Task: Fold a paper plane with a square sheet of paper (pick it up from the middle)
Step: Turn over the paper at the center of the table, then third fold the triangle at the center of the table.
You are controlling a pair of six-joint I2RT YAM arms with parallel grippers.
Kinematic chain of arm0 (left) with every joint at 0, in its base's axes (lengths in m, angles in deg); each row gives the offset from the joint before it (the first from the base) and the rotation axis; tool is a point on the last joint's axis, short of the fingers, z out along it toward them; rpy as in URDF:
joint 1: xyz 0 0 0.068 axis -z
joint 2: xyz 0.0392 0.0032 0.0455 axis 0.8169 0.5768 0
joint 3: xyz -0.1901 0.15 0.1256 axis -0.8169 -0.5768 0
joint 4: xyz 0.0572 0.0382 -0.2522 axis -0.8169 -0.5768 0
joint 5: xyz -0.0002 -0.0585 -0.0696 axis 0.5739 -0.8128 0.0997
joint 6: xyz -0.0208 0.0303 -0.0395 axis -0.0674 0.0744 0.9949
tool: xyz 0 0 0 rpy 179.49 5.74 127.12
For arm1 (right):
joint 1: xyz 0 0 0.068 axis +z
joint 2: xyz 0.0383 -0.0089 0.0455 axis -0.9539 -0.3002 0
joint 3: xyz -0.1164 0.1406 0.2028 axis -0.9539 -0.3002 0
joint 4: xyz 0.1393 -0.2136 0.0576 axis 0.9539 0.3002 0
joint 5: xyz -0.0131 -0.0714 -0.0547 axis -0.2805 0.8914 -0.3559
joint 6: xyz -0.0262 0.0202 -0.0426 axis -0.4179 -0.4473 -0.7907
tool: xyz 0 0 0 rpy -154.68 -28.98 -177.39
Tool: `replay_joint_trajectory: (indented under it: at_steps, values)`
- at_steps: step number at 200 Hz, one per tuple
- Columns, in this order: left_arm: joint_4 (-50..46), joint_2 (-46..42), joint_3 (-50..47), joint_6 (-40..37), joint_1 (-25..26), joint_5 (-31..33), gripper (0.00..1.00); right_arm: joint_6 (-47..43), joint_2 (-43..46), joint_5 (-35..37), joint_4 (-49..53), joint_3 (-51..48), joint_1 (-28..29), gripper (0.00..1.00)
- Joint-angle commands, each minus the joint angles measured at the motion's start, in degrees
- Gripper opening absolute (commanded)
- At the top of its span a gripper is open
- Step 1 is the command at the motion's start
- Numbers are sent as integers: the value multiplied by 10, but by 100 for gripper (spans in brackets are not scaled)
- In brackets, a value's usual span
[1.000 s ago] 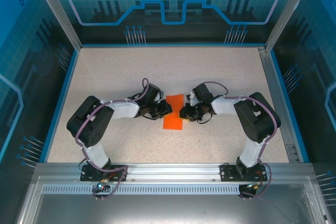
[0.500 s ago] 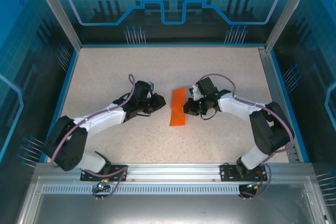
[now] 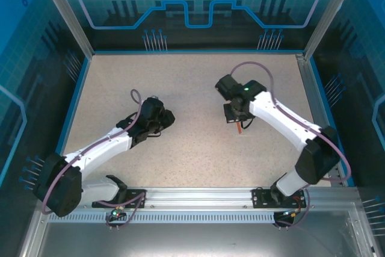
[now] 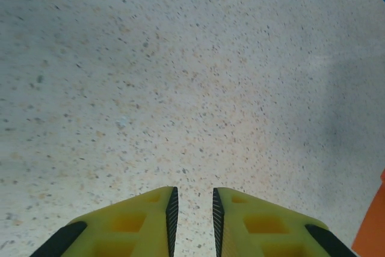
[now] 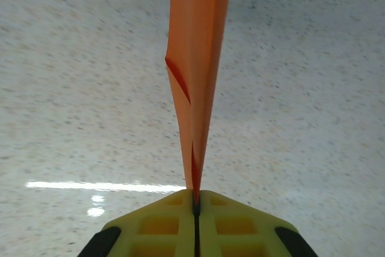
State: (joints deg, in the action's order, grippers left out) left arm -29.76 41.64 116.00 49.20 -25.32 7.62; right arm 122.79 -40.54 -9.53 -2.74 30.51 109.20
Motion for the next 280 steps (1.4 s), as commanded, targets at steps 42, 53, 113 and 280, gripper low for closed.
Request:
replay_joint_trajectory:
  at_steps: [42,53,113,280]
  values:
    - [-68,-78,-30,3,-6,93,28,58,-219,17,101,108,83,12]
    - [-72,-93,-37,4,-8,102,30,57,-257,-9,95,135,98,13]
    - [-96,-144,-49,-25,-20,104,35,65,-336,-143,-6,236,131,25]
    - [12,262,192,-62,72,-192,24,28,28,-496,-498,-325,-188,59]
